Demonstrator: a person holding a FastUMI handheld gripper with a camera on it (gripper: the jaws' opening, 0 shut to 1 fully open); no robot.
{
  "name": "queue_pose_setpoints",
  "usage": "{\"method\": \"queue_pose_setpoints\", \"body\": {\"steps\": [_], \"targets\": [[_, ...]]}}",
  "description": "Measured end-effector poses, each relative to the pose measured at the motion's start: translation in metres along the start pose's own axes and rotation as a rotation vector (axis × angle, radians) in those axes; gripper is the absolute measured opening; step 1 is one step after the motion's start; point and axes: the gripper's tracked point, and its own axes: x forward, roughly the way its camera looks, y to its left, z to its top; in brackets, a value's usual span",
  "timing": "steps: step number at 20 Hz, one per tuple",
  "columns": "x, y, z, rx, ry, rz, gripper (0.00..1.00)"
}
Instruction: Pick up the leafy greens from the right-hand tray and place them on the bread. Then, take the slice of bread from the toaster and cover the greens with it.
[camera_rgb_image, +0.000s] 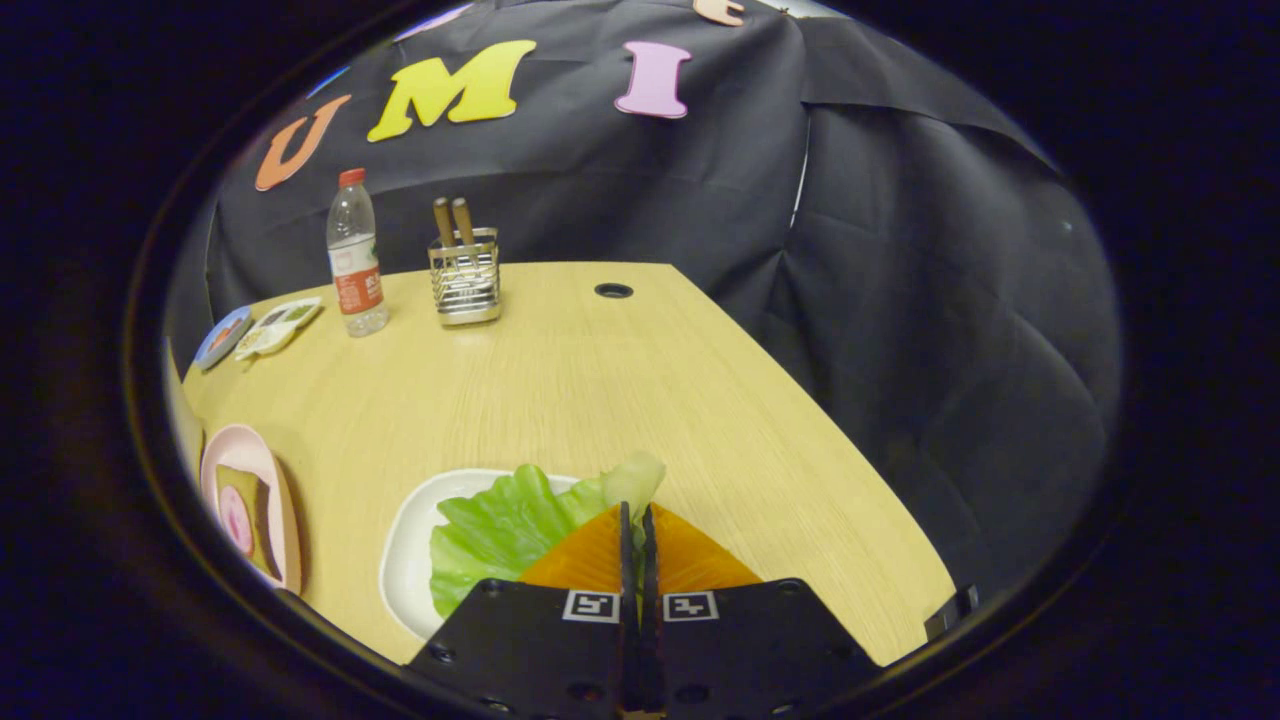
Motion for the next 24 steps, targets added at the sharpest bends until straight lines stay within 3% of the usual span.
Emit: {"method": "queue_pose_setpoints", "body": {"steps": [5,13,21,23,24], "targets": [[-0.02,-0.014,0.014,-0.037,-0.04,-0.036,0.01],[0.002,-0.024,-0.031,-0.05,0.1,-0.037,0.01],[-0.027,-0.02,-0.003,-0.106,0.019,-0.042,0.01],[-0.025,-0.014,-0.001,-0.115,0.007,-0.03,0.08],[-0.026,-0.015,-0.003,-0.12,0.01,-0.035,0.07]]}}
